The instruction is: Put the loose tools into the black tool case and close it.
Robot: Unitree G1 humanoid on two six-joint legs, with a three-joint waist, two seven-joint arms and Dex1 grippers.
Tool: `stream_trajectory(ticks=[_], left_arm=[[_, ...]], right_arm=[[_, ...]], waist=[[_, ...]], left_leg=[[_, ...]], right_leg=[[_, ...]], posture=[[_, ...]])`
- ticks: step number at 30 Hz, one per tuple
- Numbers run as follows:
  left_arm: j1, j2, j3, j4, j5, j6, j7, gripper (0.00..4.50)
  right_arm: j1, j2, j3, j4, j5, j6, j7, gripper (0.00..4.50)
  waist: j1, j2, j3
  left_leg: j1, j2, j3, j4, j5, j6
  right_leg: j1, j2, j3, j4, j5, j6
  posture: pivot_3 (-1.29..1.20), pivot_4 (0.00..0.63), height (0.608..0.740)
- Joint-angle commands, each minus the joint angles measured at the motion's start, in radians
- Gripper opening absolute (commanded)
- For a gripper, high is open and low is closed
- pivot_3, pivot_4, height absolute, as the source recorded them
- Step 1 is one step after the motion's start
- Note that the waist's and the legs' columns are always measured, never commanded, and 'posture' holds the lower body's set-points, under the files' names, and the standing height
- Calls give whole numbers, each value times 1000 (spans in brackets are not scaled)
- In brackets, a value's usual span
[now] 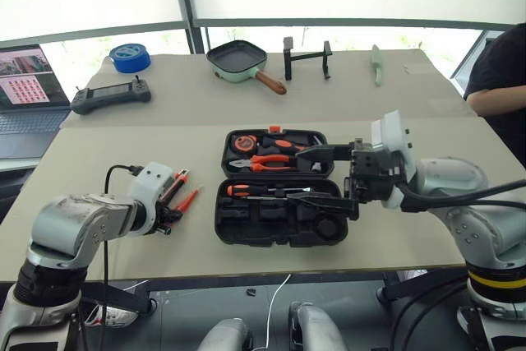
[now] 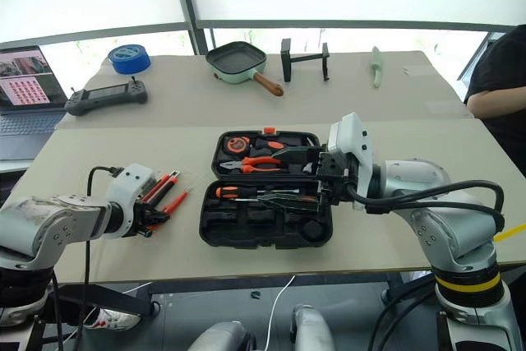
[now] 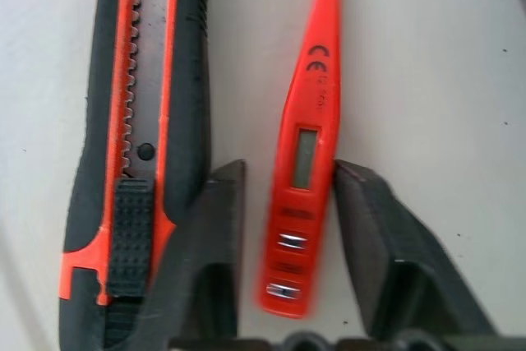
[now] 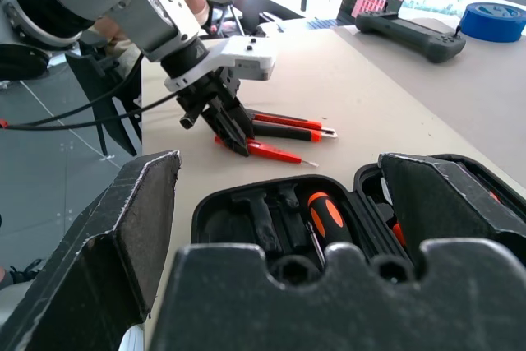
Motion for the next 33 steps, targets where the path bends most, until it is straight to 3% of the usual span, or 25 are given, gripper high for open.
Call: stream_trajectory(ticks=[1,5,7,13,17,21,25,33], left_arm=[[-61,95,-12,1,-26,-169,-186,448],[-150,216,-95,26,27,-545,-526,433],[-211,229,-168,67,60,-690,-682,433],[-418,89,-472,241,250,-909,-929,433],[-508,-15,-606,389,382,-916,-959,433],[-551,-79,-642,484,455,-919,-960,433],[-558,-93,-665,518,517,-951,-981,433],[-536,-54,-674,409,509,-818,-1108,433]], right_arm=[[35,-64,-56,-40,60,36,34,4500],[107,-135,-91,-57,77,36,73,4500],[130,-150,-100,-57,75,27,70,4500],[171,-142,-120,-87,82,26,14,4500],[199,-138,-140,-124,94,34,-30,4500],[222,-138,-166,-148,118,40,-62,4500],[232,-139,-175,-154,132,37,-87,4500],[235,-139,-161,-140,109,13,-101,4500]], waist=[[0,-1,0],[0,-5,2],[-1,-5,2],[0,-5,2],[0,-5,2],[-2,-5,2],[0,-6,2],[-2,-6,2]], left_leg=[[-2,0,-1,0,0,0],[-10,0,-1,3,1,1],[-10,0,1,3,1,1],[-10,1,2,4,1,2],[-12,1,2,5,1,5],[-13,2,2,8,-1,8],[-15,2,2,11,-1,9],[-16,2,1,14,-2,10]], right_leg=[[-1,0,-1,-1,0,0],[-8,0,-2,0,0,-1],[-9,-1,-3,-1,0,-1],[-7,-2,-2,-1,1,-1],[-7,-1,-2,-1,1,-1],[-7,0,-1,-1,1,0],[-8,-1,-2,-1,1,0],[-8,0,-2,0,2,1]], posture=[[0,150,740],[0,150,740],[0,150,740],[0,150,740],[0,150,740],[0,150,740],[0,150,740],[0,150,740]])
